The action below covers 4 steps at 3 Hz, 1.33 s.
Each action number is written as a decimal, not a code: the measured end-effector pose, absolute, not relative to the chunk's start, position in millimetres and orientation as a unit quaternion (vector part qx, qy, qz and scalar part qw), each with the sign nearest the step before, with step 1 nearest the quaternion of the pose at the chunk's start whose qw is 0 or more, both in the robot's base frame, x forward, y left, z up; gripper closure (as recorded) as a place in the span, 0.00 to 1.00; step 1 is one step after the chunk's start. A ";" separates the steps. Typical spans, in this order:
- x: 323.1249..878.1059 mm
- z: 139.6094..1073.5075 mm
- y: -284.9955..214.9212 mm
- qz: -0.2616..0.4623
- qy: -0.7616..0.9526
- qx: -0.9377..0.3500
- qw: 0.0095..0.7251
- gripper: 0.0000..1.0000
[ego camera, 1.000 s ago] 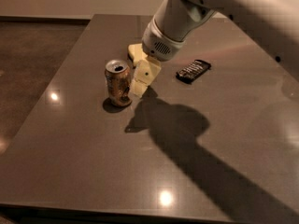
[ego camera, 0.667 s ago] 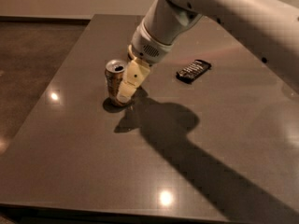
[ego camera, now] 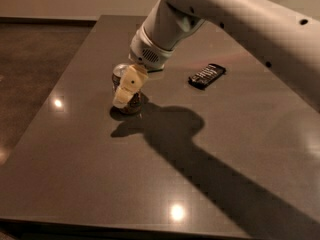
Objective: Knock orange can over
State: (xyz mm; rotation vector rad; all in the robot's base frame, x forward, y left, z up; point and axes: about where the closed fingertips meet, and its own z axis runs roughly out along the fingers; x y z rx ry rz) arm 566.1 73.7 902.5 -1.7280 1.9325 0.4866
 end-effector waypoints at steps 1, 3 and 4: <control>565.8 902.1 77.4 0.189 0.708 -0.633 0.250 0.24; 566.3 918.4 58.9 0.208 0.708 -0.623 0.261 0.78; 578.3 945.6 25.9 0.164 0.730 -0.619 0.239 1.00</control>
Offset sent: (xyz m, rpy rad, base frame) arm 0.0005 -0.0075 0.0064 0.0500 0.0266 -0.0036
